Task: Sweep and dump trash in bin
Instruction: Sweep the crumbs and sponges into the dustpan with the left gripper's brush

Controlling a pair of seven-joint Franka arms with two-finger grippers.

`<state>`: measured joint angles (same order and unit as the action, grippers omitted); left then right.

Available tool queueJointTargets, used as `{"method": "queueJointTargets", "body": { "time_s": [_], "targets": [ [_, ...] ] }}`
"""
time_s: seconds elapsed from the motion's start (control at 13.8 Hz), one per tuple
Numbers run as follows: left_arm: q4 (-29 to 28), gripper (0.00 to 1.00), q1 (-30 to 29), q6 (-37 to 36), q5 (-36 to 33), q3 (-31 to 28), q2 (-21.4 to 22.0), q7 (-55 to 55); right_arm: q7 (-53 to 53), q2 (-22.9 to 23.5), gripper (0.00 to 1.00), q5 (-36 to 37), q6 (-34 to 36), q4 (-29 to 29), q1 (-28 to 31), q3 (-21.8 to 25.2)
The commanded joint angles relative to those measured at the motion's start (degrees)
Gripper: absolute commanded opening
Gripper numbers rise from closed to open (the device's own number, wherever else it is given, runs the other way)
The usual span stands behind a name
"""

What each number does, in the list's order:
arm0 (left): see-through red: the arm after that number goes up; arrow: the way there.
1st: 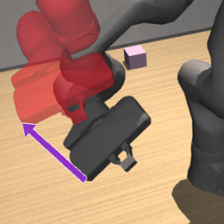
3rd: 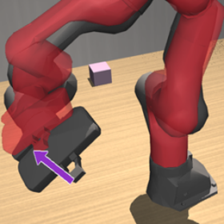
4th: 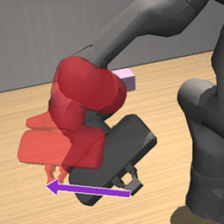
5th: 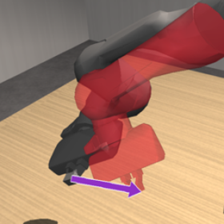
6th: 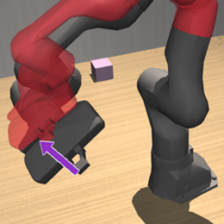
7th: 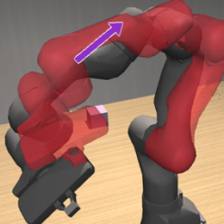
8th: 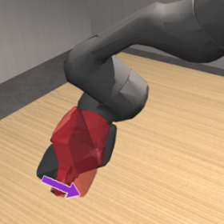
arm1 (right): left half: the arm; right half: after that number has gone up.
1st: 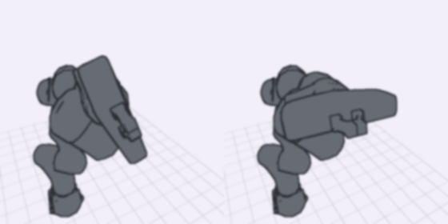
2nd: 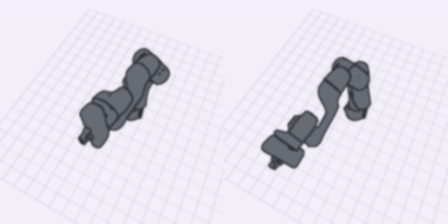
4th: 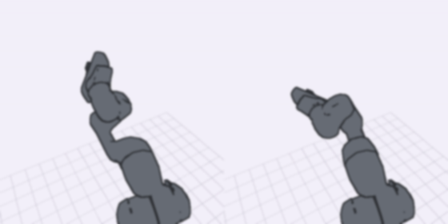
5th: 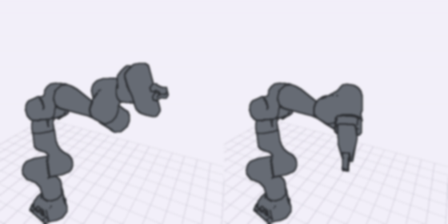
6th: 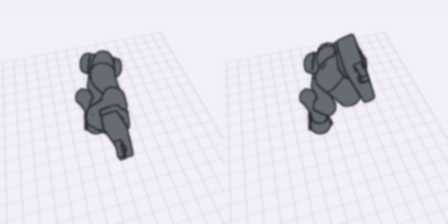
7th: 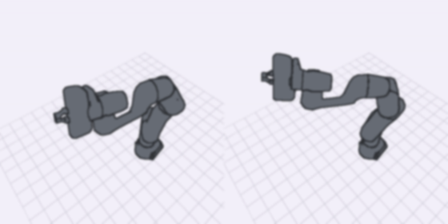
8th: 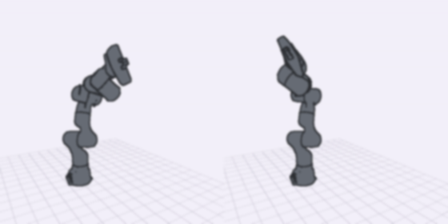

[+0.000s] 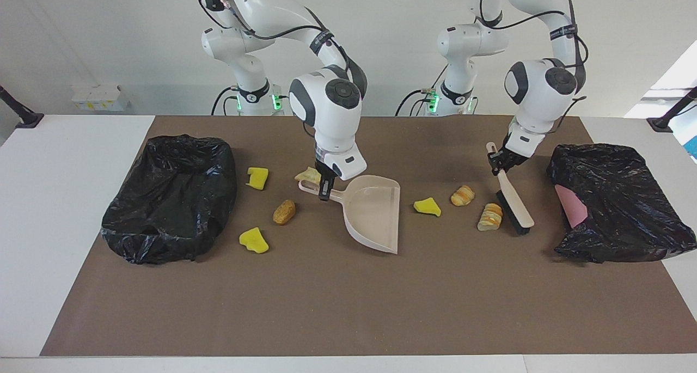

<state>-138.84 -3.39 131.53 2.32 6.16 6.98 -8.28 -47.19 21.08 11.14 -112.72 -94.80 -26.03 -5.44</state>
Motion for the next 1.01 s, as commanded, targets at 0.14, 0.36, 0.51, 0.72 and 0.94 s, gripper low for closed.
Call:
{"method": "queueJointTargets", "body": {
  "time_s": [0.14,0.36,0.51,0.72,0.94],
  "targets": [
    [-0.6,0.0,9.5,4.3,1.0,0.4,-2.9,-1.1,-2.8,-0.1,0.0,1.3,-2.0,-2.1,-0.2,-0.3],
    [-0.6,0.0,17.6,8.6,4.9,0.4,-5.4,-4.1,-2.8,-0.1,0.0,2.1,-3.2,-3.4,-0.7,-0.3],
    [-0.2,0.0,22.6,9.4,7.2,0.4,-6.0,-4.5,-2.8,-0.2,0.0,2.1,-3.2,-3.6,-0.7,-0.3],
    [1.5,0.0,29.6,9.5,12.7,0.6,-6.2,-4.4,-2.8,-0.3,0.0,2.2,-3.0,-3.5,-0.7,-0.3],
    [4.9,0.0,32.0,8.7,14.3,0.5,-6.6,-4.8,-2.8,-0.3,0.0,2.2,-2.7,-3.5,-0.7,-0.3]
  ]
}}
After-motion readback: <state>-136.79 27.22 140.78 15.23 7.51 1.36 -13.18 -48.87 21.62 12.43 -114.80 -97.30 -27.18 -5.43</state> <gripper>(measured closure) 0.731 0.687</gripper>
